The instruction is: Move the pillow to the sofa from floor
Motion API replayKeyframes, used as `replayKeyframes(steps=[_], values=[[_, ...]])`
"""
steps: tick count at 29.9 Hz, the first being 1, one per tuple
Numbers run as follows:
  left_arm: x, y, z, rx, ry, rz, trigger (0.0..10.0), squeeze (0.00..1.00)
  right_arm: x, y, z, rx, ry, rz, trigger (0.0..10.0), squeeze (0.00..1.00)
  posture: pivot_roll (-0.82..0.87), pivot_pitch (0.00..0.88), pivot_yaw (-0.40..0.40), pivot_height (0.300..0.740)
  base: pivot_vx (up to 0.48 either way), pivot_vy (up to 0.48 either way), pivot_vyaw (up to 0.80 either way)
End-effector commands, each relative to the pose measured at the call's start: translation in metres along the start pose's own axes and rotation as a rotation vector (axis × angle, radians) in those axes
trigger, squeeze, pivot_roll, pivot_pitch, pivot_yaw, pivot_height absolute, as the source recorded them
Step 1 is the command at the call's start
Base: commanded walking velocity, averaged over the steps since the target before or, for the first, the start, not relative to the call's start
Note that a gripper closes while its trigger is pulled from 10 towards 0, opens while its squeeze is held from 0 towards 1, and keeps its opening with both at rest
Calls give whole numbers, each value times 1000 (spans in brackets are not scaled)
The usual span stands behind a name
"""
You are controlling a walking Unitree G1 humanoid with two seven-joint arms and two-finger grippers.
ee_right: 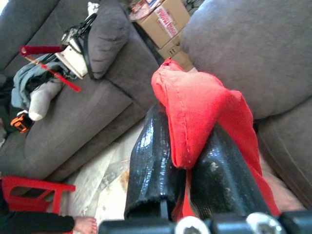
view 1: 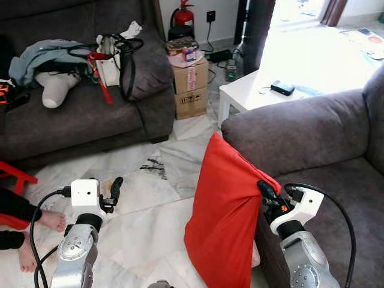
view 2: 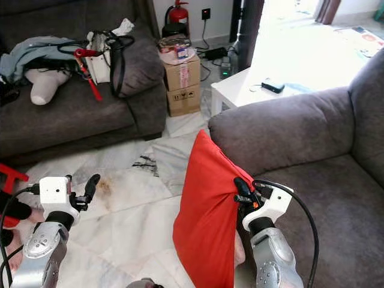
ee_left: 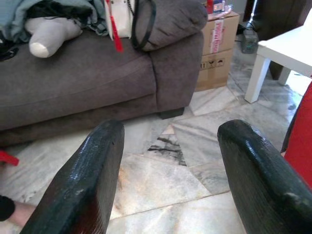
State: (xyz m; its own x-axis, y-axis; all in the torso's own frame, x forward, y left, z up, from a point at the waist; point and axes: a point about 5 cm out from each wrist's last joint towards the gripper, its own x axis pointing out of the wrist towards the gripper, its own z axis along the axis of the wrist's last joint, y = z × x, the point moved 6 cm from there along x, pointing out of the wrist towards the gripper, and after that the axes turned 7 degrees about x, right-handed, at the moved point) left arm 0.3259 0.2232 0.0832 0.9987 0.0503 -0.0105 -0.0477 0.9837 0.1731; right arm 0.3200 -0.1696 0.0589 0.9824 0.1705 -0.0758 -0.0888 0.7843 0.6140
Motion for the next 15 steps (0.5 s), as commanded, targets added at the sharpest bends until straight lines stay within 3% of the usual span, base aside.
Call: replayKeyframes(steps=[1, 5, 7, 15], values=[[-2, 3, -3, 11, 11, 1, 10000, 0, 8, 36, 38, -31, -131, 149, 10000, 0, 58, 81, 27, 740, 0, 0, 0], [-1, 3, -3, 12, 11, -3, 10000, 0, 6, 53, 30, -48, -67, 253, 10000, 0, 58, 80, 31, 740, 0, 0, 0], [-1, 3, -3, 12, 11, -3, 10000, 0, 6, 53, 29, -54, -62, 256, 10000, 0, 58, 80, 32, 740, 0, 0, 0], [0, 4, -3, 15, 14, -7, 10000, 0, 8, 36, 24, -55, -57, 178, 10000, 0, 63, 77, 35, 740, 0, 0, 0]])
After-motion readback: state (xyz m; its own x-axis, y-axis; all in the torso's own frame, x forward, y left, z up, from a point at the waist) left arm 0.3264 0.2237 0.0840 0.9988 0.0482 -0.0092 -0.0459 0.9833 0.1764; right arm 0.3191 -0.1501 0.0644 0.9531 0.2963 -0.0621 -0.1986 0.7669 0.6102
